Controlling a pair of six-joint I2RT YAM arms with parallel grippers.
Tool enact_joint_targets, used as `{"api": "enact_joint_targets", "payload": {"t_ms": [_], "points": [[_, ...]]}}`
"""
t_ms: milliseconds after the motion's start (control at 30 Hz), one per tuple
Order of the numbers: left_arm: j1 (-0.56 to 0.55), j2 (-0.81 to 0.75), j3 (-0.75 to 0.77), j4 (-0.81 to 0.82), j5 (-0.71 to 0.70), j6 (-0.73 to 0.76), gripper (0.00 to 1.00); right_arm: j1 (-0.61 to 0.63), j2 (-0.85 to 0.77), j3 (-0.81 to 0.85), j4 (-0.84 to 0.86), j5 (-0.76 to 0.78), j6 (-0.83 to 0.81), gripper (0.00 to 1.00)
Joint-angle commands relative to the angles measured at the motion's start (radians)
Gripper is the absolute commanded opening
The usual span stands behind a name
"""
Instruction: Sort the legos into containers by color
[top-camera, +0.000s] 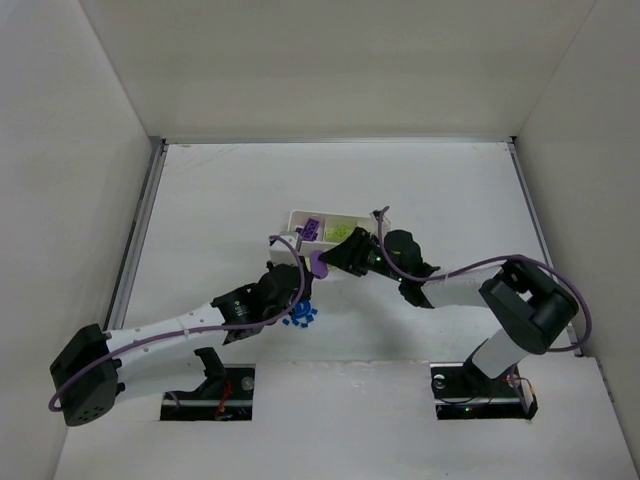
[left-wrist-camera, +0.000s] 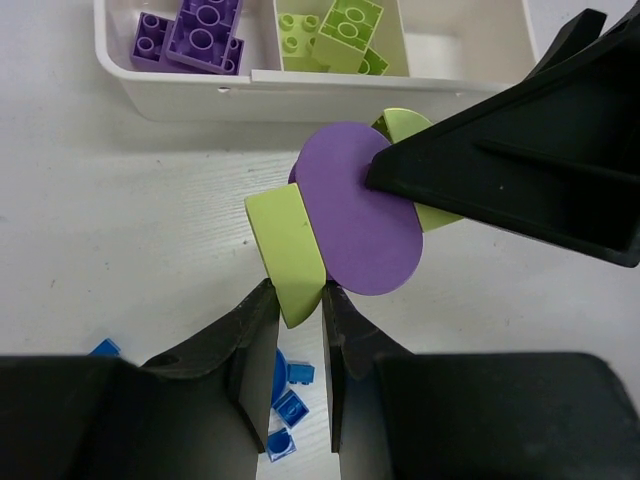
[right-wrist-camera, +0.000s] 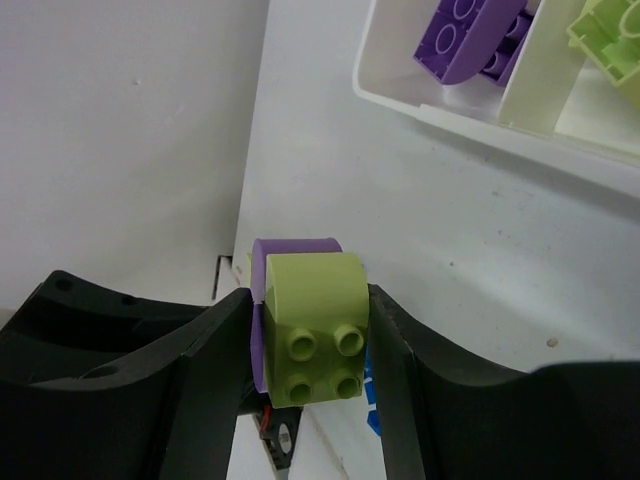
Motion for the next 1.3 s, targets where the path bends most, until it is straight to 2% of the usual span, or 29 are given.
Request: {"api": "enact_joint_targets", "payload": {"t_ms": [0,167,267,400,700,900,1267], "points": [[-0.016,0.0,0.057,0.069,0.003,0.022,0.06,0.012,0.023,0.004,0.148,-0.082,0.044,0.54],[-0.019,0.0,0.061,0.078,0.003,0.025,0.06,0.004,0.04,-0.007,0.211,-0.109,0.073,0.52],[-0.019,-0.003,0.061,0.08,0.003,0.028,0.06,0.002,0.031,-0.011,0.217,-0.111,0.074,0.38],[-0.006,-0.009,0.057,0.071,-0.008,0.037,0.06,-0.037,-0.024,-0.043,0.2,-0.1,0.065,0.31],[0.071,0.023,0.098,0.118,-0.009,0.082,0.06,-0.198,-0.181,-0.139,0.151,-0.152,0.041,0.3],[0.11,0.187,0.223,0.201,0.072,0.12,0.06,-0.258,-0.274,-0.146,0.035,-0.128,-0.03,0.3],[0.165,0.536,0.446,0.238,0.156,0.114,0.08,-0.252,-0.478,-0.151,-0.257,0.105,-0.245,0.32]]}}
